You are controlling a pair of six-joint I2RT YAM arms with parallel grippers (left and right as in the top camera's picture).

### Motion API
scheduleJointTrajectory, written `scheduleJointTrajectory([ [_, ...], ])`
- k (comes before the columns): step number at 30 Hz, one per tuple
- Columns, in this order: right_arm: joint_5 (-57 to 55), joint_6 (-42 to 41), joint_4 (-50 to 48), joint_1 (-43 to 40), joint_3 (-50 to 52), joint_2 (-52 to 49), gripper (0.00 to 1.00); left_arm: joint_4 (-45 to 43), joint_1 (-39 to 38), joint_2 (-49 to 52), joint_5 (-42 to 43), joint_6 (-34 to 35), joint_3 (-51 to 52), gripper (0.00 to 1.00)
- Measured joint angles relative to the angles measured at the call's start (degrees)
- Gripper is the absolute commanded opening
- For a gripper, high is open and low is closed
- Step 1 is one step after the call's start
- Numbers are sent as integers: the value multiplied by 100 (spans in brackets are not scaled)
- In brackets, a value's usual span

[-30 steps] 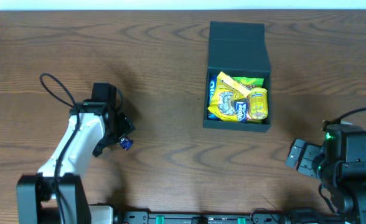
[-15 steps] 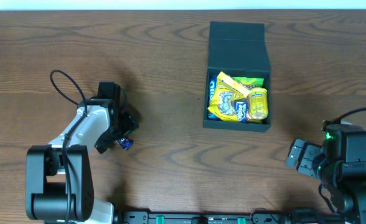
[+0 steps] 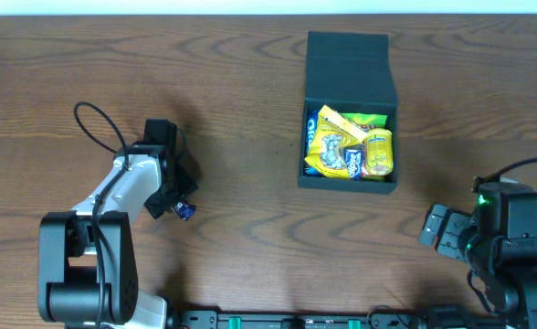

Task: Pack container
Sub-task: 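Lower the left gripper and grasp the Dairy Milk bar by its end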

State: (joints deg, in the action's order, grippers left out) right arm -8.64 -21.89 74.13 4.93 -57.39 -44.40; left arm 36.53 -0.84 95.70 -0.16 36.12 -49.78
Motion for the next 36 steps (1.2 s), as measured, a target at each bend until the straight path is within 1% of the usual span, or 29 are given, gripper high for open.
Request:
scheduleJointTrajectory([
  [3, 0, 0, -2, 0, 0, 0, 99, -2, 0, 0, -2, 7, 0, 55],
  [7, 0, 0, -2, 0, 0, 0, 99, -26, 0, 0, 0, 4, 0, 51],
  [11, 0, 0, -2, 0, 0, 2, 99, -39, 0, 0, 0, -4, 0, 43],
  [14, 0, 0, -2, 0, 0, 0, 99, -39, 0, 0, 0, 2, 0, 41],
  [19, 0, 0, -2, 0, 0, 2, 99, -39, 0, 0, -2, 7, 0, 33],
  [31, 0, 0, 0, 0, 0, 0, 99, -39, 0, 0, -2, 4, 0, 25],
  [34, 0, 0, -2, 0, 0, 0, 99, -39, 0, 0, 0, 7, 0, 20],
  [36, 0, 0, -2, 0, 0, 2, 99, -39, 0, 0, -4, 2, 0, 20],
])
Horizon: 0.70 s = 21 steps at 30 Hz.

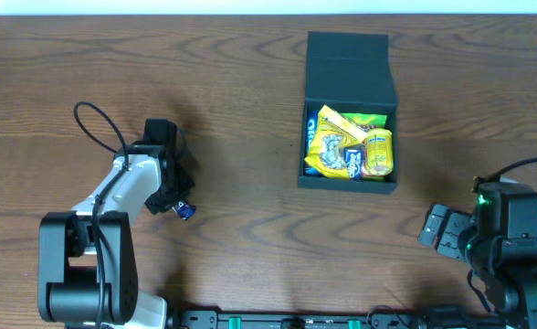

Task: Pack container
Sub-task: 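Lower the left gripper and grasp the Dairy Milk bar by its end, then lift the Dairy Milk bar and carry it right to the box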

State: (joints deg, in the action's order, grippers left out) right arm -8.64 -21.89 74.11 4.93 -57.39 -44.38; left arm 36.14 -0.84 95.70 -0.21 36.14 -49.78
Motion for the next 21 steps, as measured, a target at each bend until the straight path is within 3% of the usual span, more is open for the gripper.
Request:
scheduleJointTrajectory([
  [21, 0, 0, 0, 0, 0, -2, 99, 17, -4, -2, -44, -116, 0, 11],
])
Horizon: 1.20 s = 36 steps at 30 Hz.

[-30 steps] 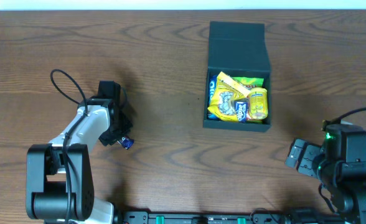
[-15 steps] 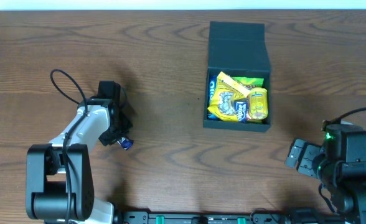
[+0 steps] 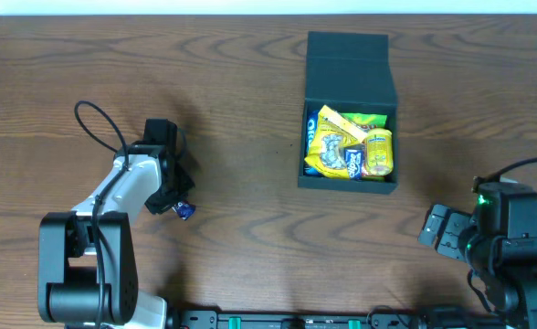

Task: Pack container
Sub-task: 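Lift the Dairy Milk bar and carry it right to the box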

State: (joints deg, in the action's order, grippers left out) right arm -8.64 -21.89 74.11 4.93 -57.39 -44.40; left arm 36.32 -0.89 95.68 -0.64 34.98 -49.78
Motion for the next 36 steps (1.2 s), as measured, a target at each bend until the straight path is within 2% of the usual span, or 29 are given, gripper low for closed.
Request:
scheduleJointTrajectory([
  [6, 0, 0, 0, 0, 0, 0, 99, 52, -2, -11, -28, -101, 0, 10],
  [9, 0, 0, 0, 0, 0, 0, 99, 197, -2, -33, -90, -160, -2, 6],
  [14, 0, 0, -2, 0, 0, 0, 99, 581, -28, -151, -114, -251, -229, 6],
  [23, 2, 0, -4, 0, 0, 2, 99, 1537, -505, -387, -129, -446, -1554, 7],
  [28, 0, 0, -11, 0, 0, 2, 99, 2083, -1073, -387, -122, -549, -2433, 11],
  [36, 2, 0, -15, 0, 2, 0, 99, 2544, -2068, -387, 39, -697, -3810, 11],
])
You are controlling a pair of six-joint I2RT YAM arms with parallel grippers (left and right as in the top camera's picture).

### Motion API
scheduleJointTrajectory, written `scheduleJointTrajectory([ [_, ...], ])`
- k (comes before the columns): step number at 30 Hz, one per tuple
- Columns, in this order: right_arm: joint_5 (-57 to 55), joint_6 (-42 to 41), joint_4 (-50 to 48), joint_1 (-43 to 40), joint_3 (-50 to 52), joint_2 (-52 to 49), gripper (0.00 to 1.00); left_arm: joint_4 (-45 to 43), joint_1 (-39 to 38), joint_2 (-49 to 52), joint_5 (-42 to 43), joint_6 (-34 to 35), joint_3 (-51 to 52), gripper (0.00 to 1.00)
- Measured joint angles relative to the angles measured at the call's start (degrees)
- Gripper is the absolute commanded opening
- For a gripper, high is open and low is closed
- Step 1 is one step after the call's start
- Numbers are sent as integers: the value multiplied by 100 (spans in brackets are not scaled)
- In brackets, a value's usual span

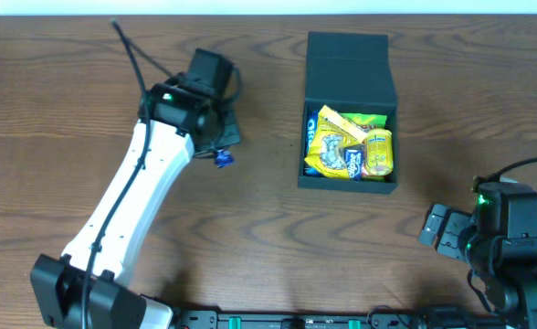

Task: Pack container
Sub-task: 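Lift the Dairy Milk bar and carry it right to the box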

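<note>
A dark open box (350, 174) with its lid folded back stands at the upper right of the table, filled with yellow and blue snack packets (351, 146). To the left of the box my left gripper (221, 153) is stretched out and shut on a small blue snack packet (223, 159), held about a hand's width from the box's left wall. My right gripper (436, 228) rests low at the right edge of the table; its jaws cannot be made out.
The brown wooden table (268, 256) carries only the box. A black cable (131, 50) loops off the left arm toward the far left. The right arm's base (510, 247) sits at the lower right corner.
My left arm has reached out from the lower left to the middle of the table, carrying the small blue packet up and right, close to the box. The right arm has not moved.
At all three earlier moments my left gripper stood low at the left of the table, with the small blue packet at its tips. Now the packet is held in that gripper near the box's left side. The right arm stayed still throughout.
</note>
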State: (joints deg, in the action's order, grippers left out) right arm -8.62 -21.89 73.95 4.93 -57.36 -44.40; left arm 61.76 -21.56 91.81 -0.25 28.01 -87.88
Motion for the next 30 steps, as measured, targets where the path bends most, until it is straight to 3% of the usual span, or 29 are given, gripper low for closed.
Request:
scheduleJointTrajectory([
  [7, -2, 0, 0, 0, 0, 2, 99, 35, -595, 0, 162, -195, -723, 7],
  [14, -2, 0, -2, 0, 0, 2, 99, 162, -654, 330, 667, -612, -1519, 5],
  [22, 0, 0, -2, 0, 0, 0, 99, 844, -778, 1471, 1204, -1165, -2557, 5],
  [30, 0, 0, -4, 0, 0, 2, 99, 1565, -1528, 2817, 1307, -2044, -4138, 5],
])
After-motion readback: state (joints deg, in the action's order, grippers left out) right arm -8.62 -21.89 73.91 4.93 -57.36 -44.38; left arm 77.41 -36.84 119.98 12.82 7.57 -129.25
